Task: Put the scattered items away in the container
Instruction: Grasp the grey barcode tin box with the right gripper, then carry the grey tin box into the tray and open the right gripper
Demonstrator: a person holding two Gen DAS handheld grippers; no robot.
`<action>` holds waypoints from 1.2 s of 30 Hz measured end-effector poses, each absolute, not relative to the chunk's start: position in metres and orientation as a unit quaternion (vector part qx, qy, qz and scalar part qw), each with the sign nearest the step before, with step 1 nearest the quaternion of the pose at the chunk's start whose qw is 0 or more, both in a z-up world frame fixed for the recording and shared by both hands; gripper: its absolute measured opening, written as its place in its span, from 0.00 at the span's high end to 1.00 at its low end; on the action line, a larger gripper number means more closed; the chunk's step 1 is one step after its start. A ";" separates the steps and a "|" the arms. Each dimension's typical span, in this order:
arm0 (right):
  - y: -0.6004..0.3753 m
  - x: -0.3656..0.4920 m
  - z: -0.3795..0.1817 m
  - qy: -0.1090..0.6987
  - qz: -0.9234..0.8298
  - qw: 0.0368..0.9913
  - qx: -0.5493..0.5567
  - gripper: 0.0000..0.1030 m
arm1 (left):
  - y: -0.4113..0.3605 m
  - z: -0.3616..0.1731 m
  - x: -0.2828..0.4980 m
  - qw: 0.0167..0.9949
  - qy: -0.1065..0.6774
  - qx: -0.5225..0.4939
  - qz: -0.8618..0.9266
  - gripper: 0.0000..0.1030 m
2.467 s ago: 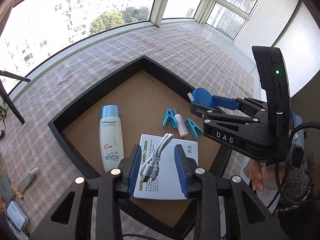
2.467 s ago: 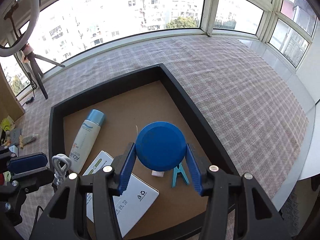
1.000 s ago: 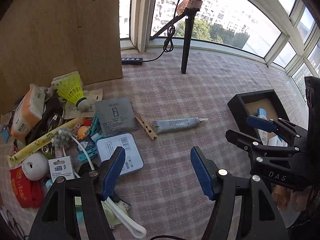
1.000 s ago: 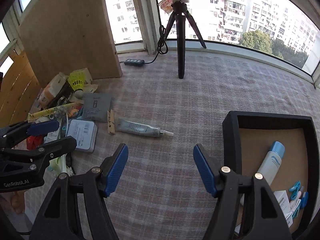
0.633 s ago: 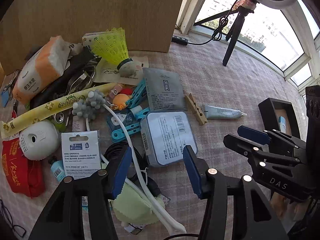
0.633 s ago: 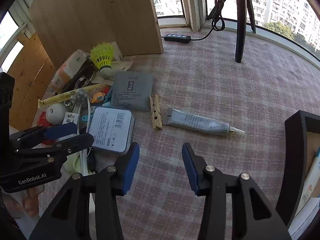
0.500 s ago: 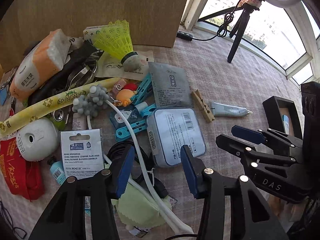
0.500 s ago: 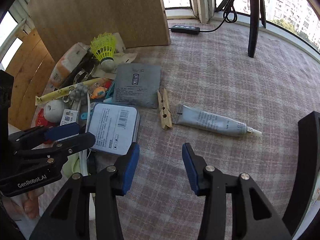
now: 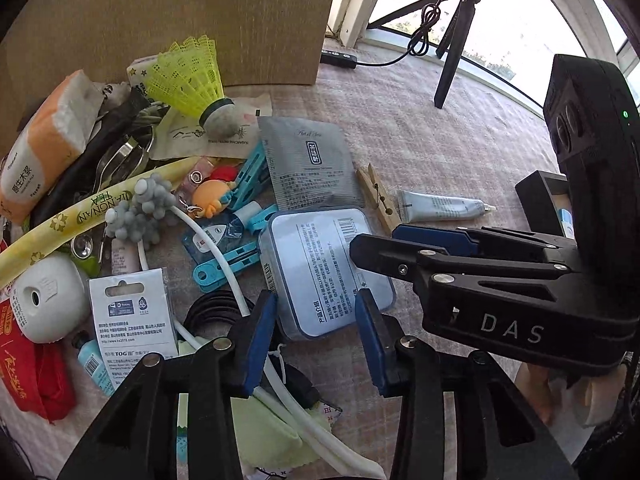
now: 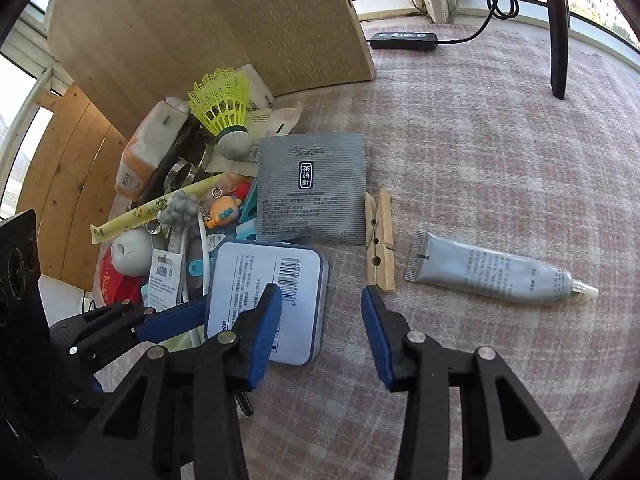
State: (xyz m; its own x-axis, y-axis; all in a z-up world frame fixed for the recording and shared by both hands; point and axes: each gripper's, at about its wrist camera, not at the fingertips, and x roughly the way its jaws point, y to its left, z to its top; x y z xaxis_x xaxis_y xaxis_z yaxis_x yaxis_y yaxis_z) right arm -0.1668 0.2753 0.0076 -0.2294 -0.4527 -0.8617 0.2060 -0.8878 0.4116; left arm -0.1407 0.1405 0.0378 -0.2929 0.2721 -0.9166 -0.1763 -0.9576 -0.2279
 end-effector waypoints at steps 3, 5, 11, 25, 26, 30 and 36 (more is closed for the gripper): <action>0.274 -0.171 0.005 -0.125 -0.764 0.219 0.594 0.60 | 0.141 0.037 -0.141 0.140 -0.037 -0.576 0.804 0.62; 0.273 -0.171 0.003 -0.144 -0.755 0.224 0.600 0.60 | 0.142 0.037 -0.141 0.141 -0.035 -0.576 0.805 0.61; 0.267 -0.167 0.006 -0.147 -0.751 0.224 0.603 0.60 | 0.141 0.036 -0.141 0.144 -0.039 -0.576 0.804 0.62; 0.289 -0.153 0.040 -0.146 -0.780 0.207 0.572 0.60 | 0.162 0.069 -0.137 0.174 -0.041 -0.552 0.814 0.63; 0.295 -0.151 0.043 -0.146 -0.782 0.203 0.570 0.60 | 0.168 0.071 -0.137 0.178 -0.040 -0.551 0.815 0.63; 0.325 -0.140 0.055 -0.151 -0.795 0.180 0.560 0.60 | 0.201 0.081 -0.132 0.205 -0.026 -0.544 0.813 0.63; 0.395 -0.116 0.081 -0.169 -0.819 0.119 0.535 0.60 | 0.276 0.101 -0.122 0.272 0.002 -0.528 0.805 0.63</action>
State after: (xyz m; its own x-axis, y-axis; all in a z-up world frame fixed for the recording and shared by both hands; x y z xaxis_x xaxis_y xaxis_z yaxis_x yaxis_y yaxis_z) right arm -0.1159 0.3947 0.0807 -0.3987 -0.3767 -0.8361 0.0144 -0.9142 0.4050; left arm -0.1224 0.2757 0.1010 -0.2953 0.4356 -0.8503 -0.4406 -0.8518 -0.2834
